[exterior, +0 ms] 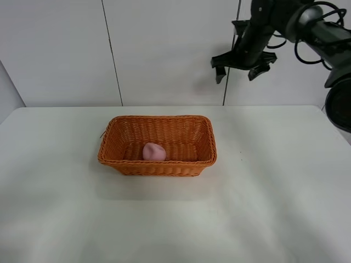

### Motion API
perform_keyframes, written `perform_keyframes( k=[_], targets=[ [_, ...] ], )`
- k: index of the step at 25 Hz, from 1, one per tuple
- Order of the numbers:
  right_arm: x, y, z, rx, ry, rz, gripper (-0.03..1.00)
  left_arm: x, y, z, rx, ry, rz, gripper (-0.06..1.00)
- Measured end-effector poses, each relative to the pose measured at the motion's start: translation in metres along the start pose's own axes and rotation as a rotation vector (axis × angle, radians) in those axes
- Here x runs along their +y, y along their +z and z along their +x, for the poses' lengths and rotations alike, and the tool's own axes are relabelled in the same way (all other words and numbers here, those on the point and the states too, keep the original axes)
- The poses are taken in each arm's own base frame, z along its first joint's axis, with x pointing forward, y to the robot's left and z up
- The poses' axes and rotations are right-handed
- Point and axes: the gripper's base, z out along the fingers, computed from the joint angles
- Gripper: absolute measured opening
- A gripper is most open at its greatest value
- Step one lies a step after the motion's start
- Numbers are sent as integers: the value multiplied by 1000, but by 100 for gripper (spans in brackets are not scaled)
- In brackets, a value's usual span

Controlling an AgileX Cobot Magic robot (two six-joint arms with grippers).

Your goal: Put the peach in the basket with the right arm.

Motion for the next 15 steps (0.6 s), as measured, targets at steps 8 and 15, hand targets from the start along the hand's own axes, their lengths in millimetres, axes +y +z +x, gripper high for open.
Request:
perform_keyframes(
  k=[8,15],
  targets=[
    [-104,1,6,10,174,103,70,0,0,0,0,0,0,99],
    [-110,1,15,51,175,93,70,0,0,0,0,0,0,99]
  ],
)
